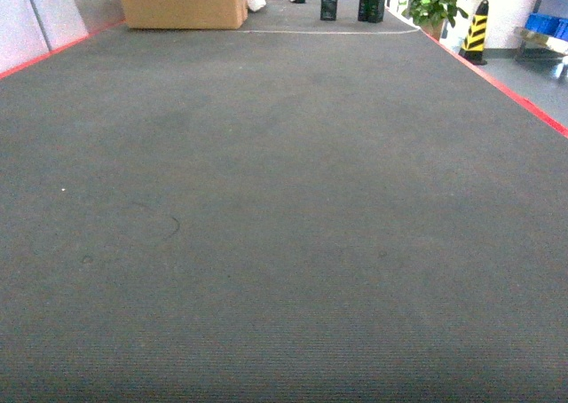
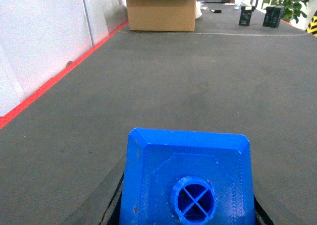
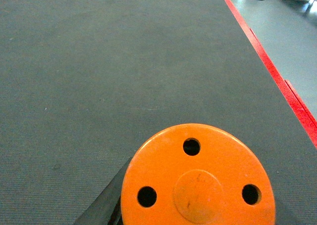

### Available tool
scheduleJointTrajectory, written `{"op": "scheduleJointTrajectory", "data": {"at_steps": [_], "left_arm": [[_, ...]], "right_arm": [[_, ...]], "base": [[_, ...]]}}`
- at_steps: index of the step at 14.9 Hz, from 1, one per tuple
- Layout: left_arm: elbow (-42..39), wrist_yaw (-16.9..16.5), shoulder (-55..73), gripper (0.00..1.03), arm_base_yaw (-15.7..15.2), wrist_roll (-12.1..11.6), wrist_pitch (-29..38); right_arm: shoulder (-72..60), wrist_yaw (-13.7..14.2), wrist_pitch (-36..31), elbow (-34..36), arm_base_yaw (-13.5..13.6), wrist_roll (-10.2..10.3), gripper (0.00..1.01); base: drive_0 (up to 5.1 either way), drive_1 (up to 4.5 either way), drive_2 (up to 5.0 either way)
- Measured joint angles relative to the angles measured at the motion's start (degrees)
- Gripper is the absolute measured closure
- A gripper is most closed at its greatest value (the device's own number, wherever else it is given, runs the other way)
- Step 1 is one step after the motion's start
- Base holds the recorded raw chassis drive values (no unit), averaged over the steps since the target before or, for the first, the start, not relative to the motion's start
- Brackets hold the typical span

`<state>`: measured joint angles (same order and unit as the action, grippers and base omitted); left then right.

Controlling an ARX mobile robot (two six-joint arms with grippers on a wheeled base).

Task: Sort blue parts and orange caps into right shelf containers

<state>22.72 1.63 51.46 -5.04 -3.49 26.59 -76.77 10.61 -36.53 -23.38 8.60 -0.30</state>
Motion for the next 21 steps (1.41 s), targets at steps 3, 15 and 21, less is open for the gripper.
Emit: {"op": "scheduleJointTrajectory", "data": {"at_steps": [3, 15, 21], "left_arm": [[0.0, 0.3, 0.0, 0.58, 0.0, 0.0, 0.0], [0.0, 0.1, -0.1, 0.58, 0.0, 0.0, 0.0], [0.0, 0.0, -0.2, 0.58, 0.1, 0.0, 0.0]], "right_arm": [[0.0, -0.1, 0.0, 0.0, 0.0, -0.2, 0.56], [0.0, -0.1, 0.0, 0.0, 0.0, -0.2, 0.56], [0.0, 0.0, 0.1, 0.0, 0.0, -0.2, 0.56]], "base": [[5.0, -2.46, -2.5], [5.0, -2.47, -2.5], [4.7, -3.77, -1.0]]}}
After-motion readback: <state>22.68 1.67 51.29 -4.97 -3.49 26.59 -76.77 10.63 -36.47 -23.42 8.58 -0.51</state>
